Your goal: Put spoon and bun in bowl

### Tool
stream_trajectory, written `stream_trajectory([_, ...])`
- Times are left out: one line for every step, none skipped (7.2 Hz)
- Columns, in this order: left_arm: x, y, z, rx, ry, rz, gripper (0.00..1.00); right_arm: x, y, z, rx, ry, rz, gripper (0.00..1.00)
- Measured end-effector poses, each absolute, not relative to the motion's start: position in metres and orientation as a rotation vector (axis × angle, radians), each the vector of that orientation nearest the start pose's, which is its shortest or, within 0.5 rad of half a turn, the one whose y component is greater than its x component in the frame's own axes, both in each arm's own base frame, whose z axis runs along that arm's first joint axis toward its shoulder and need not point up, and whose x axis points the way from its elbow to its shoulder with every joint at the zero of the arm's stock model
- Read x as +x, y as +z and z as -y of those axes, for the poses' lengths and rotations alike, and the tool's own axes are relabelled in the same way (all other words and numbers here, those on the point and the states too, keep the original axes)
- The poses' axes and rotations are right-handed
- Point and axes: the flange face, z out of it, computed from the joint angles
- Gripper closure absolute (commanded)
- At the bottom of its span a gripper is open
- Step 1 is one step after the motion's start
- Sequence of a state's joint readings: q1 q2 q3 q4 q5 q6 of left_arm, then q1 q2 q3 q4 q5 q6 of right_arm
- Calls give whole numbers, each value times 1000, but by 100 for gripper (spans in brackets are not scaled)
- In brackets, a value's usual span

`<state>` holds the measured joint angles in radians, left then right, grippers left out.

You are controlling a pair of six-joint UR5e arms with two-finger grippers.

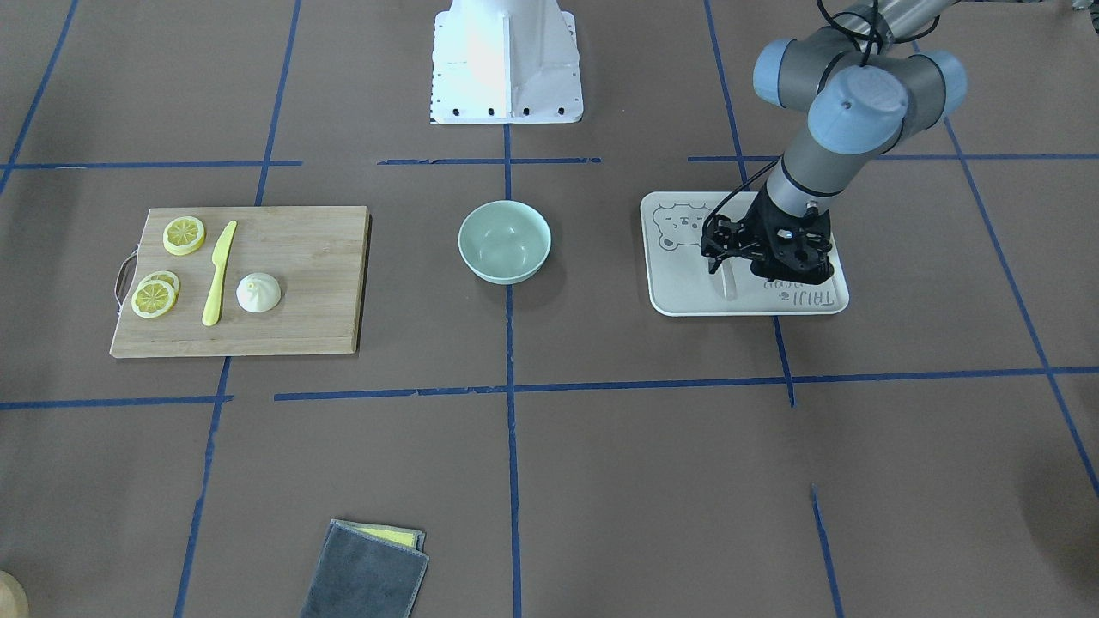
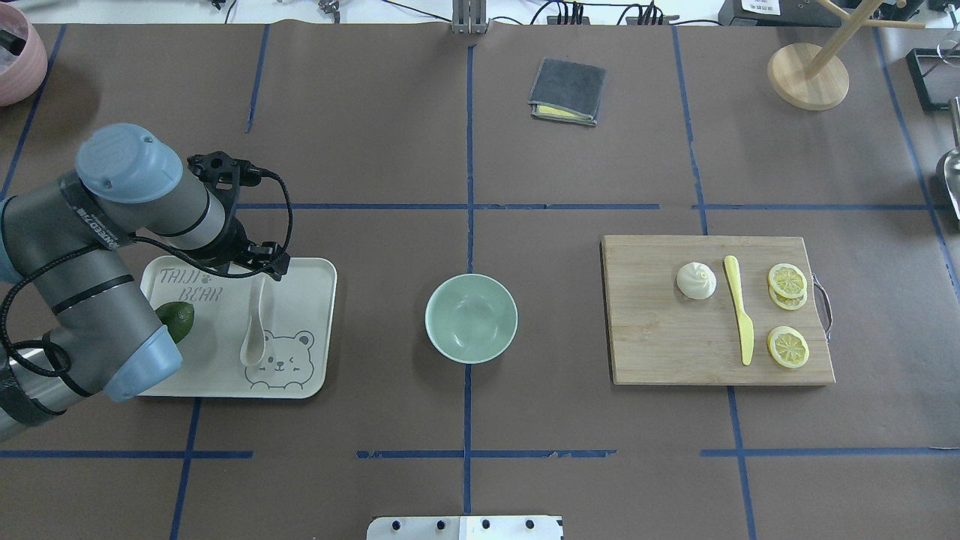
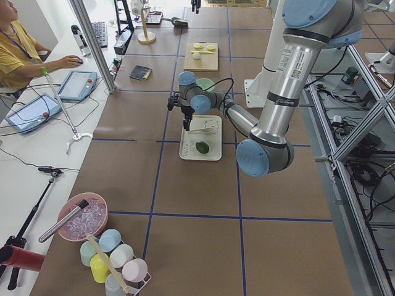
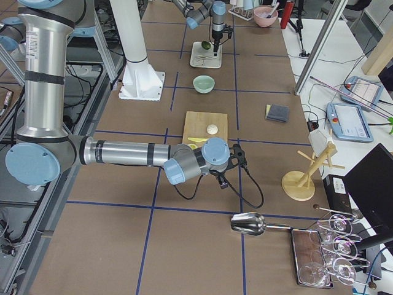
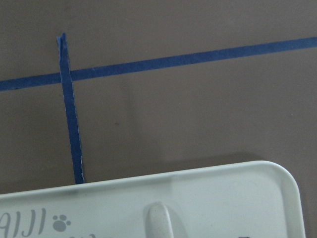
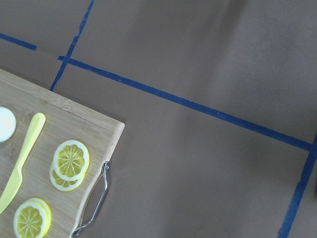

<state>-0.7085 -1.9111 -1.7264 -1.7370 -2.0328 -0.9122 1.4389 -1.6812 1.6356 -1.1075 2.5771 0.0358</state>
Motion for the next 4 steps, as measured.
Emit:
stream_trajectory([419,390,470,50,104,-774,26,-12,611,461,299,-298,1021,0])
stream_trajectory([422,395,470,38,103,-767,30,-12,610,461,300,-298,1021,0])
stream_trajectory([424,397,469,21,100,-768,30,-12,609,462,301,-298,1021,0])
stream_trajectory([426,398,467,-1,93,-776,30,-12,609,462,302,-299,1022,0])
